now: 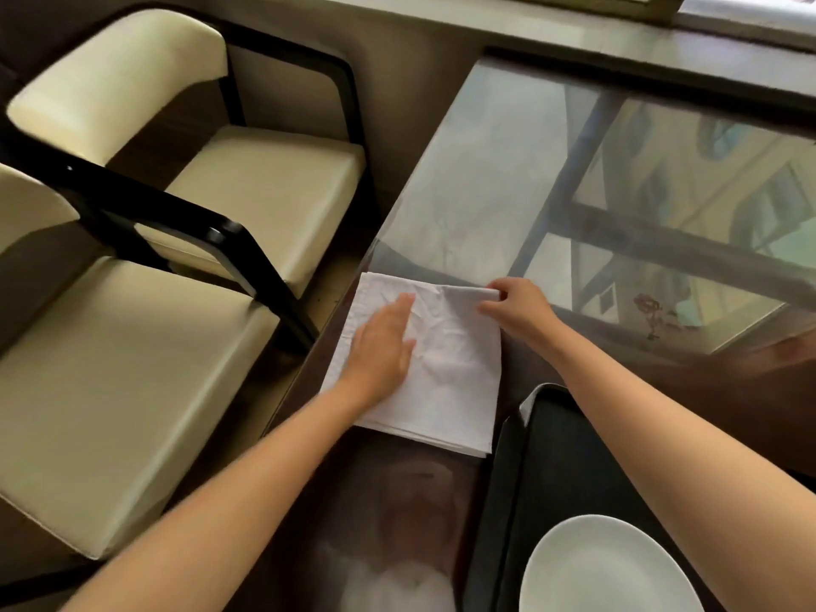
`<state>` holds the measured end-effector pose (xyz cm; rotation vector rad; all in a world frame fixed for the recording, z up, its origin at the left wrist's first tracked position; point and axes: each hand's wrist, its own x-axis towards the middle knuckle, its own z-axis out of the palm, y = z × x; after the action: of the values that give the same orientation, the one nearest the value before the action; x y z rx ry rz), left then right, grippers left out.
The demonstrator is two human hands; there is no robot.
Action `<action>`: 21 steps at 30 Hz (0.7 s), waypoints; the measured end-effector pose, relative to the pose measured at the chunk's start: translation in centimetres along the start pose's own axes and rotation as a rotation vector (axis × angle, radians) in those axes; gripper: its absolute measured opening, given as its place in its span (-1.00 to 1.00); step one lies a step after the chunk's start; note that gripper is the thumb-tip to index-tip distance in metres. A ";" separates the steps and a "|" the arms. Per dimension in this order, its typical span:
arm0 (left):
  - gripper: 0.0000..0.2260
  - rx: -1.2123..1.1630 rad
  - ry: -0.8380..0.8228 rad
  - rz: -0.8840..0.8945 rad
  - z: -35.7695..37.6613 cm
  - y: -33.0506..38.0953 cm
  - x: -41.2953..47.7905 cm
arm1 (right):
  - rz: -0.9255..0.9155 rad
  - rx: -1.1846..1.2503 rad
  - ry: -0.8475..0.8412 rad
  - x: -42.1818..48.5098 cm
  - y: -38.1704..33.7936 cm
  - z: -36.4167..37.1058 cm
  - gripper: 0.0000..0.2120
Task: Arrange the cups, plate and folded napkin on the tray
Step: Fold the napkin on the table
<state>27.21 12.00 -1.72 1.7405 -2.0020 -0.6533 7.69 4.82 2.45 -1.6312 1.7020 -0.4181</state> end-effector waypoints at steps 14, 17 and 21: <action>-0.83 0.344 -0.264 0.145 -8.5 -2.2 7.8 | -0.273 -0.002 0.101 -4.4 -0.9 -2.3 -0.86; -0.90 0.284 -0.114 0.229 -9.8 -2.2 5.1 | -0.396 -0.033 0.145 -6.9 0.0 -2.2 -0.85; -0.96 0.284 0.039 0.413 -10.1 -2.3 -0.1 | -0.550 -0.156 0.096 -10.5 1.7 -1.4 -0.85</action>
<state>34.96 11.03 5.12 1.3932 -2.4177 -0.2064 4.72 14.74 5.15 -2.2275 1.3564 -0.6453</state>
